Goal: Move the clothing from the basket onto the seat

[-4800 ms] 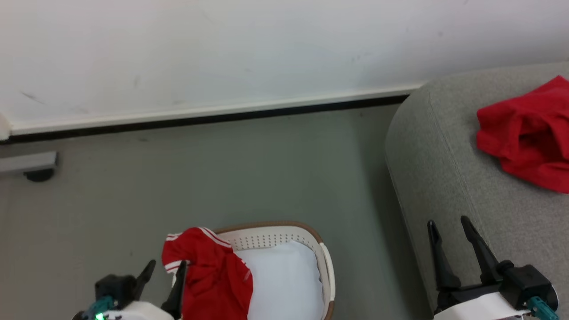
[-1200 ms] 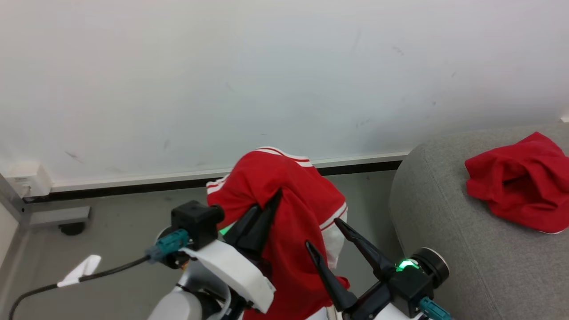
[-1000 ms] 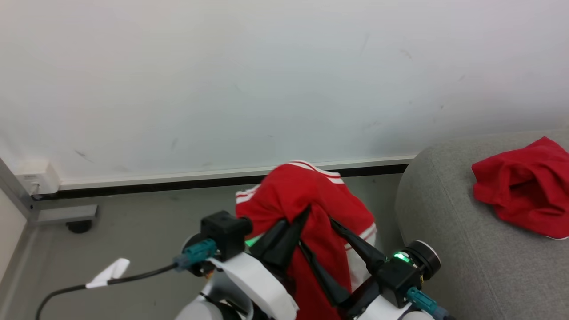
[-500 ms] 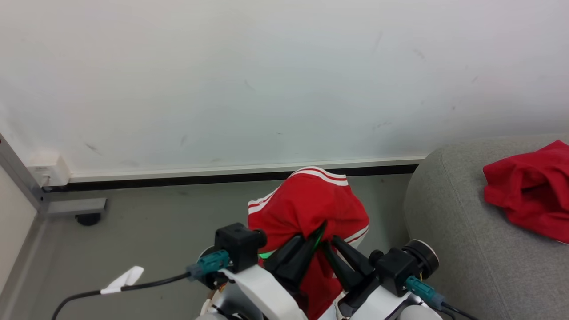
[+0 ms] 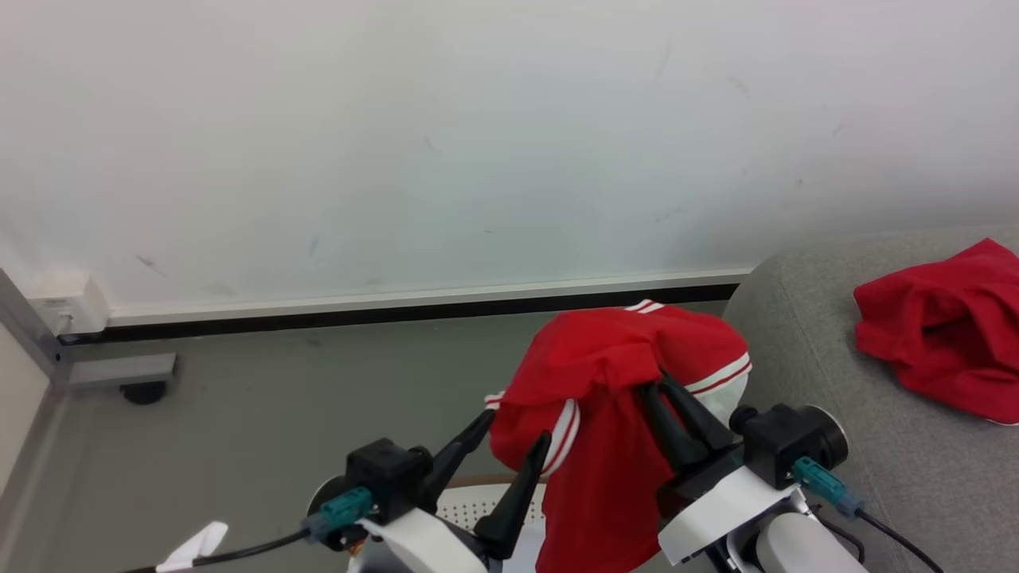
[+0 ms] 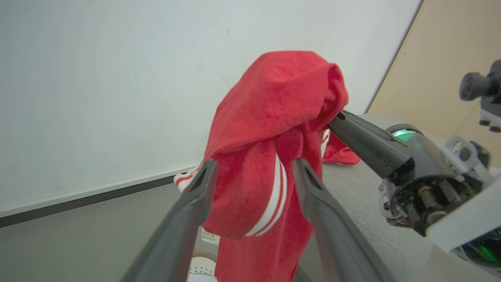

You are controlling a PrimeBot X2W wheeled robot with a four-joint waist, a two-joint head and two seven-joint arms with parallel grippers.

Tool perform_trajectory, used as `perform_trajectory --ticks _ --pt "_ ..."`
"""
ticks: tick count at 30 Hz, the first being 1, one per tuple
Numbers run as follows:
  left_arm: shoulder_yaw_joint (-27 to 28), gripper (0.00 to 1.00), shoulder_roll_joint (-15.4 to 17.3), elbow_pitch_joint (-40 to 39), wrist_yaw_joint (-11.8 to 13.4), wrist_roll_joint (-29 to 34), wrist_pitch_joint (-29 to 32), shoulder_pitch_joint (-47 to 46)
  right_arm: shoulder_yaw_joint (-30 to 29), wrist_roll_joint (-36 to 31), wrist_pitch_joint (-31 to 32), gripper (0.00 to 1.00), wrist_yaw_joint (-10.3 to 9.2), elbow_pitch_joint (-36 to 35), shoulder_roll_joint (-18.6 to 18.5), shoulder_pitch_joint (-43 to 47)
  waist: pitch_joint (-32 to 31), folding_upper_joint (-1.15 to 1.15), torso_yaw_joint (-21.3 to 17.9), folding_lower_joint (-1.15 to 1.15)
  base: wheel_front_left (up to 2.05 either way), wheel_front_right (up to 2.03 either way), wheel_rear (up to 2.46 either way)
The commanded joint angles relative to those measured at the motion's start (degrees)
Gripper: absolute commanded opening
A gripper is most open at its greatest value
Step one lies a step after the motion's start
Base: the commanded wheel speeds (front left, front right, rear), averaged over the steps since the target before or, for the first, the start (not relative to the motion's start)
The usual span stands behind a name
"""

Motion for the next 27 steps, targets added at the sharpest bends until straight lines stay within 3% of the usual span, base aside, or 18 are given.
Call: perform_trajectory --ticks 1,13,27 --pt "0.2 1.00 0.4 0.6 -0.2 0.4 -1.0 0.7 -0.7 -0.8 0.0 0.00 -0.13 -0.4 -0.1 0.6 0.1 0.00 -0.2 0.00 0.00 0.00 0.00" --pt "0.1 1.00 0.3 5.7 -0.5 0.2 -5.9 -0.3 -5.2 -2.0 0.0 0.00 -0.13 -2.2 -0.1 2.0 0.6 0.00 -3.2 0.00 0.00 0.00 0.00" --pt "-1.0 1.00 -0.1 6.1 -0.5 -0.5 -7.1 -0.6 -7.2 -1.9 0.0 0.00 -0.13 -3.9 -0.1 3.1 2.4 0.00 -13.9 0.00 0.00 0.00 0.00"
